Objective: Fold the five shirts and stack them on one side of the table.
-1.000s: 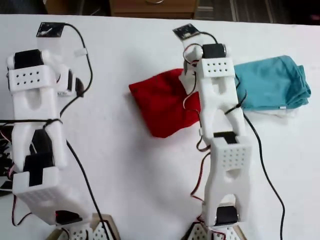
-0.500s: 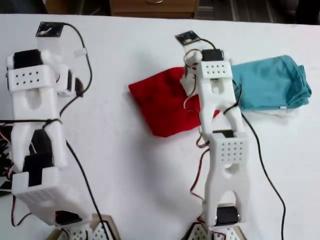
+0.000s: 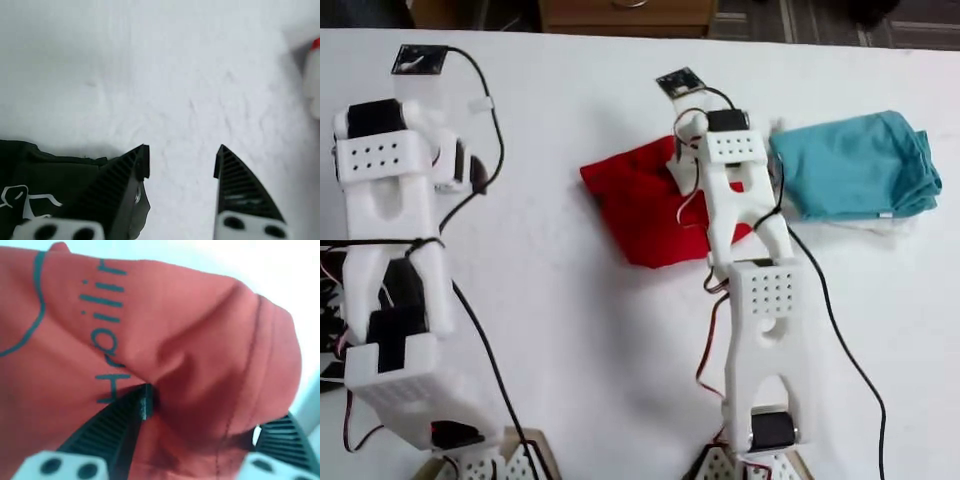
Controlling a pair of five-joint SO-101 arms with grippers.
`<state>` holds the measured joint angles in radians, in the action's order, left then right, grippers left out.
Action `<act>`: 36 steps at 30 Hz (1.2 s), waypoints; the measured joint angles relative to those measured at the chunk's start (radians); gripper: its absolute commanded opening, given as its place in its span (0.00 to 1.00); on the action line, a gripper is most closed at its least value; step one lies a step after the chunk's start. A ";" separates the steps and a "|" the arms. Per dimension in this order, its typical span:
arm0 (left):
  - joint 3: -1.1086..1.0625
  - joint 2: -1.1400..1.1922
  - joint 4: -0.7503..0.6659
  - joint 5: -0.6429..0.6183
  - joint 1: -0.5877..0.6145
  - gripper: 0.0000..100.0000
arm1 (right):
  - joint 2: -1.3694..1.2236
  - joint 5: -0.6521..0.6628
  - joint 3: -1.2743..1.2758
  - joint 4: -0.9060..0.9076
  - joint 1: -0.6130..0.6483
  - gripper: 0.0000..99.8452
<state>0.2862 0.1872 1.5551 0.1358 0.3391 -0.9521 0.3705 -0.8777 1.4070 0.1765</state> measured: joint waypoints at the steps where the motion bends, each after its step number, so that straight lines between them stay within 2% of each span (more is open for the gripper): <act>1: 0.000 0.000 0.000 0.000 0.000 0.23 | -0.008 0.000 -0.012 0.006 -0.002 0.40; 5: 0.000 0.000 0.000 0.000 0.000 0.23 | -0.048 0.000 -0.040 0.025 -0.002 0.42; 7: 0.000 0.000 0.000 0.000 0.000 0.23 | -0.071 0.000 -0.057 0.035 -0.002 0.39; 14: 0.000 0.000 0.000 0.000 0.000 0.23 | -0.115 0.012 -0.123 0.219 0.041 0.15; 20: 0.000 -0.014 0.000 0.000 0.000 0.23 | -0.149 0.158 -0.129 0.282 0.061 0.02; 24: 0.000 -0.069 0.000 0.000 0.000 0.23 | -0.149 0.186 -0.140 0.290 0.061 0.02; 30: 0.000 -0.120 0.000 0.000 0.000 0.23 | -0.080 0.110 -0.198 0.327 0.035 0.02; 36: 0.000 -0.120 0.000 0.000 0.000 0.23 | 0.087 0.262 -0.216 0.336 -0.089 0.02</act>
<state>0.2862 0.0675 1.5551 0.1358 0.3391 -0.8646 0.6329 -1.0940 1.7430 0.0875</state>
